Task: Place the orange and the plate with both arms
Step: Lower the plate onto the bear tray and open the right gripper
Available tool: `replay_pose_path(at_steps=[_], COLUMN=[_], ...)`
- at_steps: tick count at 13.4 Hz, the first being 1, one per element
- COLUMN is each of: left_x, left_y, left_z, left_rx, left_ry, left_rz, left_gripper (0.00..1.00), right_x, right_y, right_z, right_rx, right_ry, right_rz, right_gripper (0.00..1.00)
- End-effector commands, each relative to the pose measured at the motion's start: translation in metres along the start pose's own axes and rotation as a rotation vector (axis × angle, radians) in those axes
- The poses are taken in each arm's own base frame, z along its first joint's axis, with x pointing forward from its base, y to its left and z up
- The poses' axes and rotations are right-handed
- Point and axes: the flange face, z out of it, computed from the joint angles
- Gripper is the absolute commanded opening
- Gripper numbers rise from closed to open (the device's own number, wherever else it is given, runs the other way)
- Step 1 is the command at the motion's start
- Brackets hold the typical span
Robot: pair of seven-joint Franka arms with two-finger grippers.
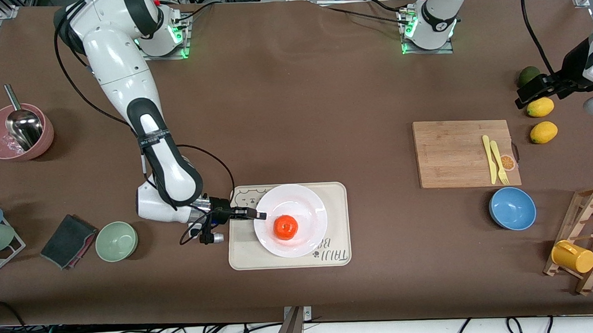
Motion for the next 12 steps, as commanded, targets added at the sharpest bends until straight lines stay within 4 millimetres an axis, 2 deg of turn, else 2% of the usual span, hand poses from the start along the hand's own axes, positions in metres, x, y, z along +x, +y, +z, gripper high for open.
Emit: replay_pose_path(at_steps=[1, 4, 7, 9, 10, 11, 12], left_x=[0.003, 0.004, 0.004, 0.004, 0.004, 0.004, 0.004], left_y=[-0.003, -0.005, -0.005, -0.005, -0.005, -0.005, -0.005], left_z=[-0.007, -0.005, -0.005, -0.005, -0.005, -0.006, -0.006], left_rx=[0.023, 0.023, 0.023, 0.023, 0.023, 0.023, 0.023], left_ry=[0.002, -0.001, -0.001, -0.001, -0.001, 0.000, 0.000], left_rz=[0.016, 0.013, 0.013, 0.013, 0.013, 0.015, 0.015], left_gripper=[1.00, 1.00, 1.00, 1.00, 1.00, 1.00, 1.00], right_x=[0.005, 0.002, -0.001, -0.002, -0.001, -0.001, 0.002], right_y=[-0.005, 0.004, 0.003, 0.005, 0.006, 0.004, 0.004], right_z=[0.007, 0.012, 0.016, 0.017, 0.017, 0.016, 0.009], right_rx=[-0.007, -0.035, -0.035, -0.037, -0.038, -0.042, -0.070], right_ry=[0.023, 0.015, 0.008, 0.005, 0.006, 0.004, -0.004], right_rz=[-0.018, -0.023, -0.014, -0.009, -0.009, -0.017, -0.043], right_gripper=[0.00, 0.00, 0.02, 0.26, 0.78, 1.00, 1.00])
